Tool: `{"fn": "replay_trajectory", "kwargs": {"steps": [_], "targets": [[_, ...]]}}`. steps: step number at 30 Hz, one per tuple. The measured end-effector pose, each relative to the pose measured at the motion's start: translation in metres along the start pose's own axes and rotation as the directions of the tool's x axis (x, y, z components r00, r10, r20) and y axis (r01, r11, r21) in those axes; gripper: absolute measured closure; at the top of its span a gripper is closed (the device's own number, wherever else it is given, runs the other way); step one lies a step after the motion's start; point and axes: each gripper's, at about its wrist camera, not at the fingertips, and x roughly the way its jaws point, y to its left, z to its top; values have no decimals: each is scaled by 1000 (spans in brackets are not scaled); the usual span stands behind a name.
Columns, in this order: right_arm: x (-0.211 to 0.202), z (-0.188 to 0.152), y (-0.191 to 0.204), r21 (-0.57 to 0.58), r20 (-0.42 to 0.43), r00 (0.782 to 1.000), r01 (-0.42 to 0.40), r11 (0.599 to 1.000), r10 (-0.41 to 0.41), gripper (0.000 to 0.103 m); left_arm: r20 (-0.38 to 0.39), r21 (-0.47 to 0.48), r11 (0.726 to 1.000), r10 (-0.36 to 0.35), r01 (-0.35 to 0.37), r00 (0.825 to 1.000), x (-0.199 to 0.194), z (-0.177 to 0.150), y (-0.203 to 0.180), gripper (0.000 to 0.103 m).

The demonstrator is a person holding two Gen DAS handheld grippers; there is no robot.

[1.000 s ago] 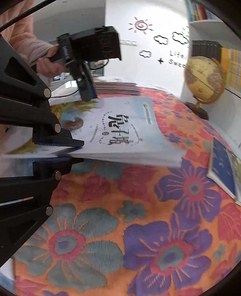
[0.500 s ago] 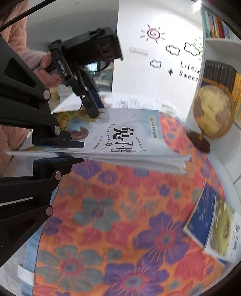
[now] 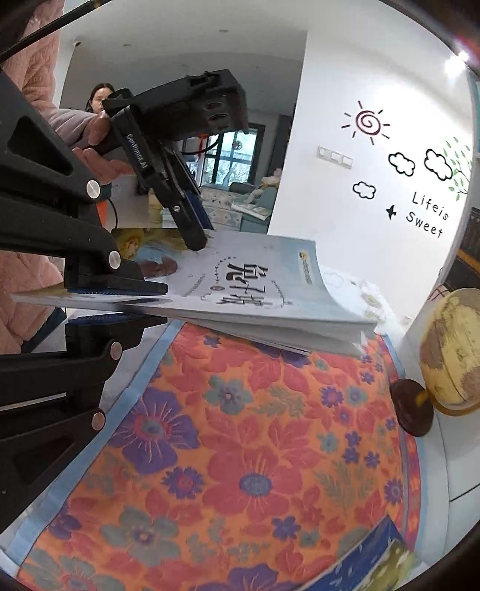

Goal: Organize books
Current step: 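Carry the upright rabbit book with both tools toward the standing books, then lower the rabbit book against the standing books and open both tools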

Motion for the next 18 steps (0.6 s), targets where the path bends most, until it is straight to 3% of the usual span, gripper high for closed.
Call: {"fn": "replay_trajectory", "kwargs": {"steps": [8, 18], "targets": [[18, -8, 1, 77, 8, 1000, 5, 997, -5, 93, -36, -1, 1000, -22, 22, 999, 14, 0, 32, 66], [61, 21, 30, 121, 22, 998, 51, 991, -54, 93, -63, 19, 998, -56, 58, 996, 19, 26, 86, 66]]}}
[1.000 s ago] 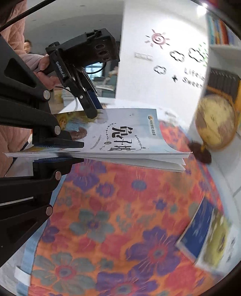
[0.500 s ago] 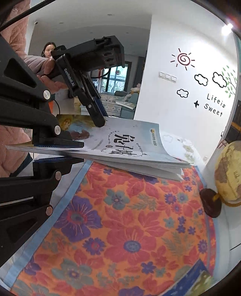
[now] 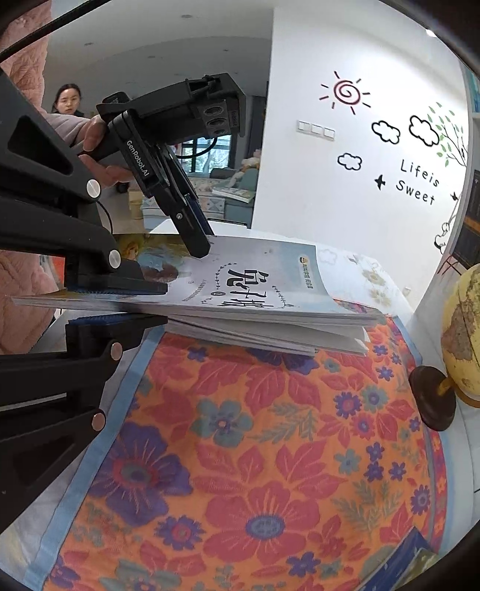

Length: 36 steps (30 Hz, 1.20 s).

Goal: Organize books
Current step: 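Lower the rabbit book against the standing books and open both tools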

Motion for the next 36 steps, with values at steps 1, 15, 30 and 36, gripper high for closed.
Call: {"fn": "replay_trajectory", "kwargs": {"steps": [1, 15, 30, 36], "targets": [[5, 2, 3, 4, -1, 1000, 3, 1000, -3, 93, -1, -2, 1000, -4, 4, 1000, -1, 2, 8, 66], [99, 38, 41, 30, -34, 999, 39, 999, -38, 92, -31, -48, 999, -3, 1, 1000, 6, 21, 107, 65], [151, 51, 21, 112, -23, 996, 90, 990, -88, 92, -103, -66, 998, -27, 20, 994, 49, 38, 156, 65], [154, 51, 9, 145, -12, 995, 102, 984, -102, 91, -128, -27, 999, -31, 28, 991, 57, 41, 159, 65]]}}
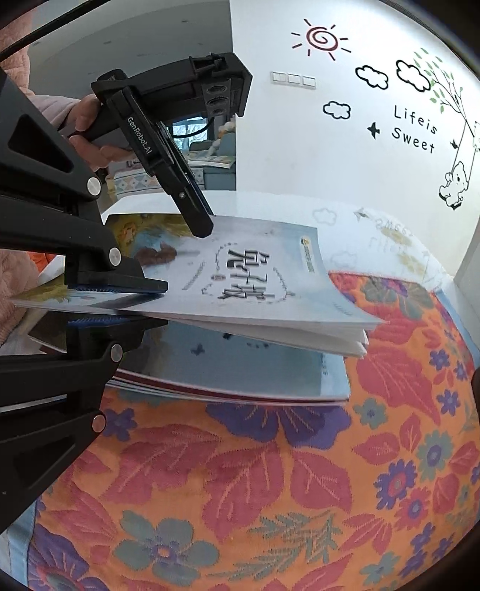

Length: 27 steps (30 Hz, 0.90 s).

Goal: Organize books
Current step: 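Lower the rabbit book against the standing books and open both tools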

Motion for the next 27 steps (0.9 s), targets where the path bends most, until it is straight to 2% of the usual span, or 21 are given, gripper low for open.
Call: {"fn": "replay_trajectory", "kwargs": {"steps": [3, 9, 12, 13, 16, 20, 23, 27], "targets": [[4, -1, -6, 12, -10, 999, 41, 999, -41, 89, 0, 13, 1000, 7, -7, 1000, 0, 2, -1, 65], [4, -3, -12, 24, 7, 1000, 9, 1000, -9, 89, -3, 56, 995, 79, -79, 997, 1, -1, -11, 64], [3, -3, -13, 42, 14, 1000, 4, 999, -5, 89, -13, 72, 987, 143, -142, 990, 3, -2, -14, 61], [2, -4, -14, 50, 17, 1000, 2, 999, -3, 89, -38, 82, 982, 175, -171, 984, 7, -3, -14, 62], [1, -4, -20, 73, 17, 1000, -17, 997, 15, 88, -28, 108, 973, 210, -206, 977, 9, -8, -17, 61], [-1, -4, -22, 84, 22, 1000, -17, 996, 15, 88, -41, 88, 973, 216, -212, 975, 9, -6, -15, 59], [-11, -5, -23, 77, 40, 999, 17, 997, -20, 88, -72, 43, 978, 206, -203, 976, 13, -3, -11, 54], [-28, -10, -30, 86, 80, 995, 48, 995, -55, 82, -84, -6, 983, 184, -185, 979, 13, -4, -6, 53]]}}
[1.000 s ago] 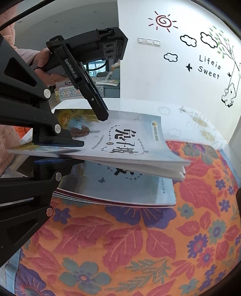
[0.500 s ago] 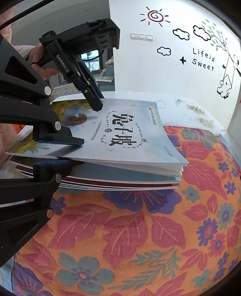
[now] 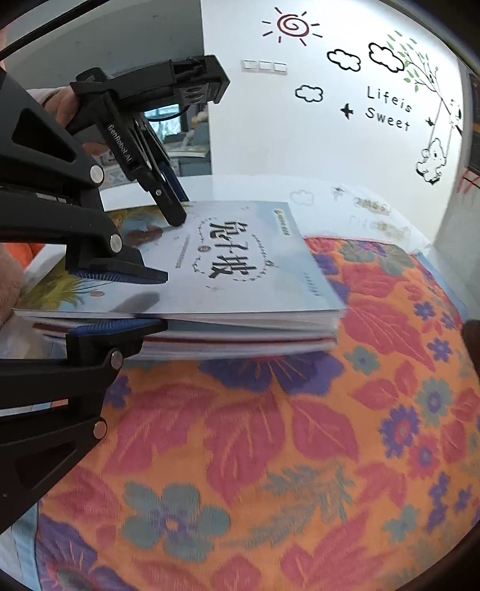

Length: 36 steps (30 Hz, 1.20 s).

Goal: Organize books
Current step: 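Lower the rabbit book against the standing books and open both tools, then move both tools to the rabbit book lying on the blue book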

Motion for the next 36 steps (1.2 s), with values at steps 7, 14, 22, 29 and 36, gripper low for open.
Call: {"fn": "replay_trajectory", "kwargs": {"steps": [7, 14, 22, 29, 36], "targets": [[7, 5, -2, -32, -32, 995, 98, 995, -99, 64, 13, -43, 998, -34, 35, 999, -1, 0, 6, 54], [32, 17, 40, -69, -59, 980, 185, 980, -189, 44, 5, -62, 996, -65, 65, 998, 0, 7, 10, 54], [33, 20, 38, -58, -63, 983, 168, 984, -172, 44, 13, -50, 997, -55, 55, 998, 1, 12, 8, 54], [17, 17, 19, -31, -53, 994, 92, 995, -94, 44, 52, -35, 999, 40, -39, 998, -11, 13, 4, 56], [-29, 16, -43, 76, -25, 997, 74, 994, -72, 44, 80, -21, 997, 73, -71, 994, -28, 23, -21, 54]]}}
